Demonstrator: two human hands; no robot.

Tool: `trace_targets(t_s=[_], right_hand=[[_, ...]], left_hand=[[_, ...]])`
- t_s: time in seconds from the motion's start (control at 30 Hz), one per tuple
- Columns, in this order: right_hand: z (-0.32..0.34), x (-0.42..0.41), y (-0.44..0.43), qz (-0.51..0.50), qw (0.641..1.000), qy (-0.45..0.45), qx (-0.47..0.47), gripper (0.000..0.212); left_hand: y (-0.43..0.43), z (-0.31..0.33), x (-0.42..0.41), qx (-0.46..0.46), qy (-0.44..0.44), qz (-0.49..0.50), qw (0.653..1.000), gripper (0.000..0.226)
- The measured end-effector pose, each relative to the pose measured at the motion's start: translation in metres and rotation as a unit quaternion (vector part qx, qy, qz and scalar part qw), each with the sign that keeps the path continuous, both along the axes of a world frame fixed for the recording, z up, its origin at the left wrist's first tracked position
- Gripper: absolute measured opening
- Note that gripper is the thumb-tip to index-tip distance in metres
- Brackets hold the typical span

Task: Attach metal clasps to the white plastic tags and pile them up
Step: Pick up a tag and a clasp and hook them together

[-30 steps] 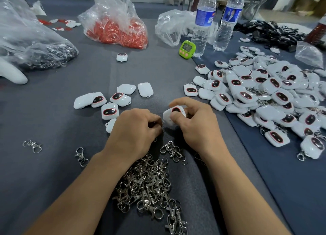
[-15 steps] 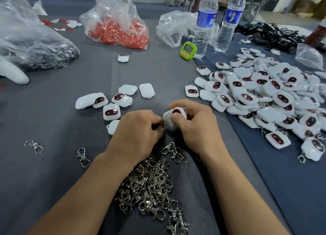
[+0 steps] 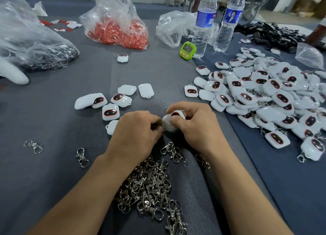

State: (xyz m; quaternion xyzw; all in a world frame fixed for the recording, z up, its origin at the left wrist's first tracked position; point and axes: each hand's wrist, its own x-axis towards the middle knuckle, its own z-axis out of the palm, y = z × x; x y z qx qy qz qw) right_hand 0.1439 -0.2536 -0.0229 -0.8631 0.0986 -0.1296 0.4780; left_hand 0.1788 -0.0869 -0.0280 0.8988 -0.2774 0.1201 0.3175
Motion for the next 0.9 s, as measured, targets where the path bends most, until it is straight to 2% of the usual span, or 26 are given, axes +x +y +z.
trace_targets(t_s=[0.17,0.27,0.33,0.4,0.47,0.6,0.7,0.77,0.9], right_hand=[[-0.003,0.0,0.002,-0.005,0.999,0.007,0.045,0.016],[-0.001,0.001,0.001,-0.021,0.982,-0.002,0.187,0.014],[0.003,-0.001,-0.001,-0.005,0.949,-0.006,0.317,0.018],[0.006,-0.003,-0.003,0.008,0.926,0.007,0.378,0.018],[0.008,-0.003,-0.004,0.013,0.916,0.017,0.4,0.017],[0.011,-0.003,-0.001,0.017,0.902,0.008,0.431,0.017],[0.012,-0.003,0.001,0.018,0.901,-0.004,0.434,0.018],[0.013,-0.004,0.003,0.012,0.906,-0.003,0.423,0.019],[0.012,-0.004,0.01,0.004,0.919,-0.002,0.395,0.021]], left_hand=[[0.001,-0.001,0.001,-0.033,0.019,0.024,0.999,0.003],[-0.001,-0.002,0.002,-0.119,0.06,0.025,0.991,0.013],[-0.001,0.001,0.003,-0.168,0.086,0.005,0.982,0.02],[-0.001,0.003,0.004,-0.187,0.113,-0.018,0.976,0.024],[0.0,0.004,0.006,-0.196,0.125,-0.029,0.972,0.026],[-0.004,0.003,0.007,-0.218,0.142,-0.035,0.965,0.006],[-0.003,0.003,0.007,-0.221,0.132,-0.036,0.966,0.003],[-0.001,0.002,0.005,-0.185,0.092,-0.041,0.978,0.002],[0.0,0.001,0.001,-0.07,-0.042,-0.022,0.996,0.014]])
